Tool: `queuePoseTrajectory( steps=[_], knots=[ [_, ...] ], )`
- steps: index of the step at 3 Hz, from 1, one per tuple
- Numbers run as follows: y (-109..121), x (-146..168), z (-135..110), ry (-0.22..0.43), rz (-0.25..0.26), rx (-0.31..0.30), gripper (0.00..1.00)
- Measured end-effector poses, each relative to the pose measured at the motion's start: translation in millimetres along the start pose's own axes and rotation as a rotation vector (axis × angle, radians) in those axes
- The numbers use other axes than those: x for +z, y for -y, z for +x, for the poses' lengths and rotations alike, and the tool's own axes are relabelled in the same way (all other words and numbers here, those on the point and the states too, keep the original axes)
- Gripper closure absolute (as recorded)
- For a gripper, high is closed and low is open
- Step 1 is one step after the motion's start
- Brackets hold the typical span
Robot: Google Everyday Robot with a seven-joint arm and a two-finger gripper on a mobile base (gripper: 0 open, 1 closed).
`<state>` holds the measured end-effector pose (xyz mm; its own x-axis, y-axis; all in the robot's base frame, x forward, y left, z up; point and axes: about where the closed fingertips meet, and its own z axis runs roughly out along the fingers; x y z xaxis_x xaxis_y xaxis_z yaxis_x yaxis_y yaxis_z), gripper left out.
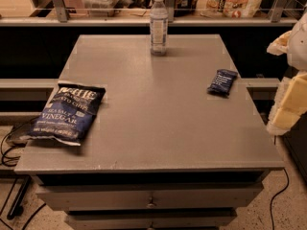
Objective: Move rxbar blueberry near blue chip bag
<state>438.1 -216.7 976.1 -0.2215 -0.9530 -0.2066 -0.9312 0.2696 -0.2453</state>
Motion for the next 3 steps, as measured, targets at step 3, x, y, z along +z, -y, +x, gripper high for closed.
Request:
queuePoseTrajectory(
  steps=[3],
  knots=[
    [31,8,-3,0.157,0.054,0.053,0.00]
  ],
)
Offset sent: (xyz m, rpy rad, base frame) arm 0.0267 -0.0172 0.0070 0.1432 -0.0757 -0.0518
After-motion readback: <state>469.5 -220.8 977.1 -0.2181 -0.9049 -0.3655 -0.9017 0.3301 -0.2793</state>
